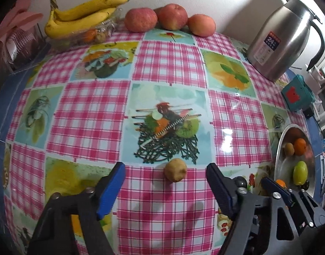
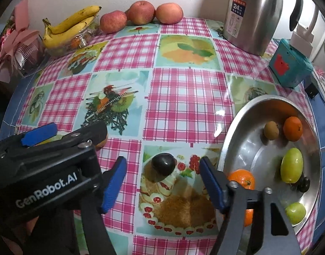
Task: Organize fruits
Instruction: 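Grasp the last dark plum with the right gripper while the left grasps the brown fruit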
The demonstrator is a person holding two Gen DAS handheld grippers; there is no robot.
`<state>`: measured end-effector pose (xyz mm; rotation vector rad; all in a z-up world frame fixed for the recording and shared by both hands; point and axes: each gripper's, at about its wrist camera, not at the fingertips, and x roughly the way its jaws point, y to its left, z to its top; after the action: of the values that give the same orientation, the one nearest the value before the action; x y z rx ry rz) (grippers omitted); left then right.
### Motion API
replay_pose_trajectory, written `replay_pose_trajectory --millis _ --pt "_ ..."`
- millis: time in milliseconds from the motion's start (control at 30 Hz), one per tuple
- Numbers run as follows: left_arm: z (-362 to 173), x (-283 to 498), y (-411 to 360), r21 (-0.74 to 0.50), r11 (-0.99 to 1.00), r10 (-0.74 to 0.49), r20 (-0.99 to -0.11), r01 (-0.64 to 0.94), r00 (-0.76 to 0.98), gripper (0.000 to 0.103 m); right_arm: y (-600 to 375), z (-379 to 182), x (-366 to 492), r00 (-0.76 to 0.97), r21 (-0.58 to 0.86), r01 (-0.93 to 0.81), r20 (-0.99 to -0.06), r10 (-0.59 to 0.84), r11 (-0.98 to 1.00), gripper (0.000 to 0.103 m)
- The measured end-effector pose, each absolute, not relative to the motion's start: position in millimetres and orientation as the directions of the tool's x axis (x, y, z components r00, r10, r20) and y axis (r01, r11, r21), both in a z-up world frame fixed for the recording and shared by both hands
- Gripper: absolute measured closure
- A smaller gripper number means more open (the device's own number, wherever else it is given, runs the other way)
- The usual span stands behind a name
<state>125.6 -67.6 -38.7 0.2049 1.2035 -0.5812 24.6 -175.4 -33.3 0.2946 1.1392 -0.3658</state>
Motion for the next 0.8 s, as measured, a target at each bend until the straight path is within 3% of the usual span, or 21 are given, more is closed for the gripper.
replay_pose_trajectory --millis 200,533,800 --pt "-45.5 123.0 -72.2 -0.168 0.832 -0.320 -0.924 0.528 0.209 0.048 -178.0 -39.0 24.5 0.353 0.037 0.432 -0.926 -0.131 0.901 0.045" --pt "-47.2 123.1 -72.7 -0.189 0.831 -0.329 -0.925 0.523 0.189 0.073 -180.8 -39.3 23.6 0.355 0.056 0.440 -0.927 -0.117 0.896 0.063" --pt "-46.6 123.1 -72.0 -0.200 0.828 -0.337 -0.924 0.523 0.180 0.079 -179.9 -38.7 21.8 0.370 0.090 0.445 -0.924 -0.091 0.891 0.077"
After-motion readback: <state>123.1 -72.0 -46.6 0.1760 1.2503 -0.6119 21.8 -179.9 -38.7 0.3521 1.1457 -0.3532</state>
